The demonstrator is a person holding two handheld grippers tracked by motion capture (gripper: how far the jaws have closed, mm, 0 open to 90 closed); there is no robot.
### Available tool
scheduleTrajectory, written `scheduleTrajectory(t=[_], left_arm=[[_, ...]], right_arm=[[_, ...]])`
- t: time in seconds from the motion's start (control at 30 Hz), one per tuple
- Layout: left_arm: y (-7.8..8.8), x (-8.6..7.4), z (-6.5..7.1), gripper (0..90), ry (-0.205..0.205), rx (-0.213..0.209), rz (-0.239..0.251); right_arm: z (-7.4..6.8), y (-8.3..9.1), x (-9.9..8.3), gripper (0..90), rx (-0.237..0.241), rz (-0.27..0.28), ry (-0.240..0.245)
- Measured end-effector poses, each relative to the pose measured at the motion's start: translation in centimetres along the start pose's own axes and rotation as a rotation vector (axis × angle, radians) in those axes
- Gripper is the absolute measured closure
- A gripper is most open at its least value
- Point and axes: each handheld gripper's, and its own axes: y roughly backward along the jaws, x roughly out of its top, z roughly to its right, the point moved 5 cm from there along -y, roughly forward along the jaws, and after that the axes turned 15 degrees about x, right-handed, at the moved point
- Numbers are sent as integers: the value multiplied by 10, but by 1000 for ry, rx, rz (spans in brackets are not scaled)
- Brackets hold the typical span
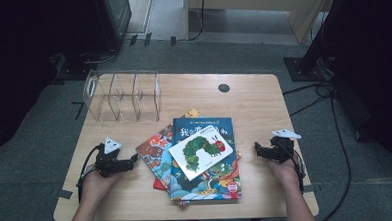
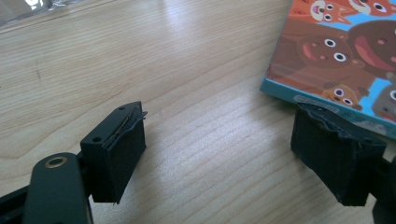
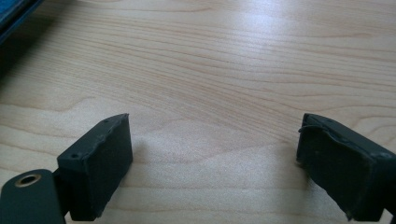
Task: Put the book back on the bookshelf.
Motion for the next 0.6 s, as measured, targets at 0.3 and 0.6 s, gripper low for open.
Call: scheduleTrajectory(t=[0.3,0.6], left_arm=[[6,5,-9,352,40,-96,-57],[20,17,-14,437,25,-128,-84]], right_arm=[[-4,3,2,245,88,-26,43],[-24,2,10,349,191,-78,109]])
